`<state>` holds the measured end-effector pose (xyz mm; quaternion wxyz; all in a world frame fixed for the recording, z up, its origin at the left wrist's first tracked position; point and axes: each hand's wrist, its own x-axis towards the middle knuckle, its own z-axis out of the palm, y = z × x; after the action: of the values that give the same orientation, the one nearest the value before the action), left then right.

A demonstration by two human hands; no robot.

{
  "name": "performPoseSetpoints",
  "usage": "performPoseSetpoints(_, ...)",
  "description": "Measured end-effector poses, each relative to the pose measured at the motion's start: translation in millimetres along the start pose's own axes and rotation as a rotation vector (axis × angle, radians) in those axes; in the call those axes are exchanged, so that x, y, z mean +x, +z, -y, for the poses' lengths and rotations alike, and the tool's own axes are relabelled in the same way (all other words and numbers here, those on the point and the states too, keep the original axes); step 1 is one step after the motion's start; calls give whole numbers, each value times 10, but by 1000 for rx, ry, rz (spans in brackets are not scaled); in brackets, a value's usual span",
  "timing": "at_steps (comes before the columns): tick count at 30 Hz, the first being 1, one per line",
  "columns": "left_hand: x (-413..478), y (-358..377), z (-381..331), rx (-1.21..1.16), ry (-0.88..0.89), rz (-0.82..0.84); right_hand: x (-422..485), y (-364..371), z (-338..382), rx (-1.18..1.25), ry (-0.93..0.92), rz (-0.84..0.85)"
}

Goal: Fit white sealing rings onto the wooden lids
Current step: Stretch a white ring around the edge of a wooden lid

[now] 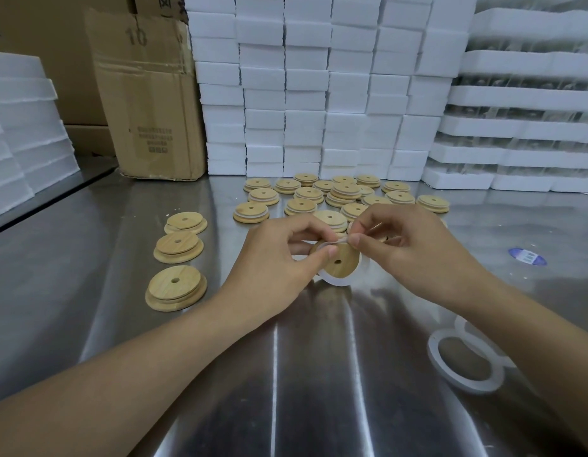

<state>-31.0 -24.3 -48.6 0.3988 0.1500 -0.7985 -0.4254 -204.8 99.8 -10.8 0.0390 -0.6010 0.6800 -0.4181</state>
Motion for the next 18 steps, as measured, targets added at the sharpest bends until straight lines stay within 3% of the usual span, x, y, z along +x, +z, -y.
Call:
performPoseSetpoints(9, 3, -19, -47, -237, -173, 2, 29, -69, -30, 21, 53, 66)
performPoseSetpoints(18, 36, -63, -28, -227, -268, -6, 37, -65, -66, 128, 73, 71)
